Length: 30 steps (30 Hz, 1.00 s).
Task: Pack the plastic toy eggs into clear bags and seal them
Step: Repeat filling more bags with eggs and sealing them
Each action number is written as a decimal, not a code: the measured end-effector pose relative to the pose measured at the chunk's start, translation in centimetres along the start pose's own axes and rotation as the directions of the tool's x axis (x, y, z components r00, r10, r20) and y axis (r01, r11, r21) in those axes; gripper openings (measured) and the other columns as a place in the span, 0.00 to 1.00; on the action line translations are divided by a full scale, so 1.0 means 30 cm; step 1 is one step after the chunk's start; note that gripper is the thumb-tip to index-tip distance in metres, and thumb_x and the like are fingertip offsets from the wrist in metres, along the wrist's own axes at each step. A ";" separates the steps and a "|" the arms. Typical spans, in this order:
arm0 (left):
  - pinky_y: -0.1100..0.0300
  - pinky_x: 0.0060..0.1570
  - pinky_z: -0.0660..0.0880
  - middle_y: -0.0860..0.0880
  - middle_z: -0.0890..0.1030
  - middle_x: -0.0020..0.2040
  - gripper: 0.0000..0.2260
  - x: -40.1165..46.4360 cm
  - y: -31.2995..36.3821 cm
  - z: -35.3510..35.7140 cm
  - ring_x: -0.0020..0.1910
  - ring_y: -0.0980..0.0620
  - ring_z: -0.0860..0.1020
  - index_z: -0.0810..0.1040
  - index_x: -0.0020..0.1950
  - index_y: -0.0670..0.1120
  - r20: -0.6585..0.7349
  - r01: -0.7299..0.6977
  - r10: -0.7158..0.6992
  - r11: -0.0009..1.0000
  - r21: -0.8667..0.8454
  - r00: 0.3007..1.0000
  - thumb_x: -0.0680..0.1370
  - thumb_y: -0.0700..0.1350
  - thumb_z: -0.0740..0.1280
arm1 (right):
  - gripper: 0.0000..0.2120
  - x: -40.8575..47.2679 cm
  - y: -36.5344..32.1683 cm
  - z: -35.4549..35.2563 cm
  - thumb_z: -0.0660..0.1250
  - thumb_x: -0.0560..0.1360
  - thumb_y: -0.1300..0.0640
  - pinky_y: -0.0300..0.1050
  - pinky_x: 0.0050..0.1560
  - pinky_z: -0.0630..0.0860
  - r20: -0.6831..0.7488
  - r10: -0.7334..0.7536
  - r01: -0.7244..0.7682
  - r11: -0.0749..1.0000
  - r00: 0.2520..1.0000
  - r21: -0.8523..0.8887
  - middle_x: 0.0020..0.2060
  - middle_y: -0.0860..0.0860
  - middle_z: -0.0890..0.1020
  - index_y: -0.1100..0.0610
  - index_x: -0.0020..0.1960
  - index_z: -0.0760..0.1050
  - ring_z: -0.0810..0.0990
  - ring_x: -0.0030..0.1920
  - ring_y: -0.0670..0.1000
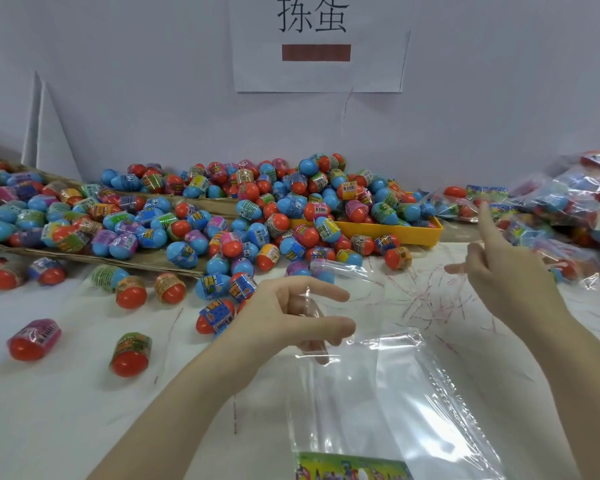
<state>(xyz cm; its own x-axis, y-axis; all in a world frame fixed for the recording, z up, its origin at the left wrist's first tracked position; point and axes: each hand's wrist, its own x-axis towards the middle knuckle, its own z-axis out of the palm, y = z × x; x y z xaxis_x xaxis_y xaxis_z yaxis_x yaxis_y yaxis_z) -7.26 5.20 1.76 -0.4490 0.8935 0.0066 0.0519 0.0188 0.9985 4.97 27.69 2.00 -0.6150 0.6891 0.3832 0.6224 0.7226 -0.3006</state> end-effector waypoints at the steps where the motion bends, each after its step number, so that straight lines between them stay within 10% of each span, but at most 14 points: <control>1: 0.65 0.30 0.75 0.48 0.82 0.29 0.14 0.001 -0.003 -0.001 0.27 0.53 0.79 0.83 0.44 0.54 -0.012 -0.006 0.006 1.000 0.003 1.000 0.59 0.48 0.76 | 0.29 0.000 -0.005 -0.007 0.55 0.78 0.59 0.60 0.51 0.74 -0.031 -0.012 0.014 0.998 0.999 0.062 0.37 0.57 0.82 0.55 0.76 0.48 0.75 0.32 0.55; 3: 0.64 0.31 0.76 0.48 0.81 0.29 0.14 0.000 -0.003 -0.002 0.28 0.52 0.80 0.83 0.44 0.53 -0.035 -0.016 0.016 1.000 0.001 0.999 0.59 0.48 0.76 | 0.41 0.006 -0.001 -0.015 0.65 0.73 0.64 0.65 0.62 0.65 -0.036 -0.017 0.019 0.999 0.999 0.046 0.55 0.58 0.78 0.49 0.75 0.43 0.78 0.46 0.56; 4: 0.65 0.30 0.75 0.48 0.81 0.29 0.14 0.001 -0.003 -0.001 0.28 0.53 0.80 0.83 0.43 0.52 -0.047 -0.021 0.021 1.000 -0.007 0.999 0.59 0.48 0.76 | 0.51 0.004 -0.007 -0.021 0.70 0.69 0.65 0.67 0.67 0.56 0.006 -0.014 0.014 0.999 1.000 -0.051 0.73 0.54 0.59 0.44 0.73 0.35 0.71 0.62 0.57; 6: 0.66 0.29 0.74 0.48 0.81 0.29 0.14 0.003 -0.005 -0.004 0.27 0.54 0.79 0.83 0.43 0.51 -0.072 -0.033 0.032 0.999 -0.010 0.997 0.59 0.48 0.76 | 0.64 -0.008 -0.020 -0.029 0.77 0.63 0.62 0.66 0.69 0.48 0.036 -0.055 0.059 0.993 0.998 -0.101 0.71 0.45 0.28 0.34 0.64 0.23 0.57 0.73 0.54; 8: 0.66 0.30 0.75 0.49 0.81 0.28 0.16 0.001 -0.004 -0.004 0.28 0.54 0.79 0.82 0.44 0.50 -0.086 -0.051 0.050 0.999 -0.007 0.995 0.58 0.48 0.75 | 0.63 -0.011 -0.020 -0.051 0.78 0.60 0.51 0.63 0.69 0.57 0.060 -0.093 0.079 0.976 0.994 0.202 0.75 0.51 0.52 0.31 0.65 0.26 0.68 0.67 0.54; 11: 0.64 0.33 0.77 0.50 0.80 0.27 0.16 0.005 -0.007 -0.007 0.28 0.54 0.79 0.83 0.43 0.50 -0.120 -0.067 0.065 0.998 -0.007 0.991 0.57 0.49 0.75 | 0.44 -0.036 -0.006 -0.101 0.60 0.65 0.33 0.48 0.50 0.79 0.125 -0.191 0.073 0.779 0.974 0.623 0.51 0.53 0.83 0.52 0.74 0.54 0.84 0.41 0.50; 13: 0.64 0.34 0.77 0.50 0.79 0.26 0.15 0.004 -0.006 -0.003 0.29 0.54 0.79 0.83 0.43 0.50 -0.134 -0.076 0.073 0.997 -0.018 0.988 0.57 0.48 0.75 | 0.53 -0.042 -0.009 -0.104 0.43 0.63 0.22 0.56 0.53 0.78 0.183 -0.086 -0.061 0.738 0.979 0.672 0.58 0.62 0.78 0.64 0.65 0.69 0.81 0.52 0.58; 16: 0.64 0.32 0.77 0.51 0.79 0.26 0.16 0.003 -0.002 -0.002 0.27 0.55 0.78 0.82 0.44 0.49 -0.173 -0.102 0.097 0.995 -0.022 0.980 0.57 0.47 0.75 | 0.47 -0.058 -0.073 -0.083 0.58 0.63 0.28 0.65 0.69 0.50 -0.078 0.147 -0.101 0.900 0.986 0.424 0.74 0.56 0.54 0.58 0.72 0.62 0.53 0.74 0.59; 19: 0.67 0.25 0.73 0.51 0.77 0.24 0.14 0.005 0.003 0.008 0.22 0.56 0.74 0.82 0.42 0.50 -0.301 -0.181 0.148 0.980 -0.084 0.942 0.57 0.45 0.74 | 0.51 -0.053 -0.121 -0.061 0.53 0.56 0.21 0.54 0.60 0.73 -0.013 0.104 -0.056 0.626 0.995 0.778 0.57 0.42 0.78 0.53 0.68 0.67 0.80 0.53 0.49; 22: 0.68 0.22 0.69 0.52 0.73 0.21 0.14 0.005 0.003 0.017 0.20 0.57 0.70 0.80 0.42 0.49 -0.496 -0.295 0.245 0.955 -0.024 0.833 0.58 0.46 0.74 | 0.39 -0.100 -0.201 -0.030 0.52 0.65 0.25 0.36 0.28 0.73 -0.030 -0.114 0.101 0.689 0.993 0.717 0.27 0.48 0.81 0.61 0.43 0.80 0.76 0.24 0.43; 26: 0.64 0.24 0.72 0.46 0.77 0.29 0.11 -0.004 0.010 0.035 0.25 0.52 0.75 0.77 0.43 0.53 -0.645 -0.399 0.442 0.889 0.224 0.624 0.62 0.51 0.72 | 0.25 -0.196 -0.320 0.009 0.63 0.60 0.30 0.29 0.43 0.73 0.063 -0.472 0.286 0.629 0.879 0.723 0.44 0.35 0.81 0.40 0.53 0.76 0.78 0.45 0.36; 30: 0.69 0.30 0.74 0.53 0.83 0.35 0.19 -0.006 0.017 0.056 0.31 0.58 0.81 0.76 0.49 0.56 -0.536 -0.477 0.452 0.873 0.101 0.713 0.66 0.65 0.68 | 0.28 -0.216 -0.351 0.038 0.75 0.65 0.48 0.33 0.52 0.73 0.068 -0.555 0.342 0.599 0.829 0.724 0.53 0.38 0.80 0.38 0.61 0.67 0.77 0.53 0.38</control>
<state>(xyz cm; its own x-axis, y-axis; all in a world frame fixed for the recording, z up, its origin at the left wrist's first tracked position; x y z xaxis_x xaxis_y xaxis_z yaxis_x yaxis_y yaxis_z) -5.66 5.79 2.18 -0.7748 0.4052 0.4853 0.3496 -0.3649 0.8629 1.85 15.69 1.70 -0.8880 0.1739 0.4256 -0.1877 0.7079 -0.6809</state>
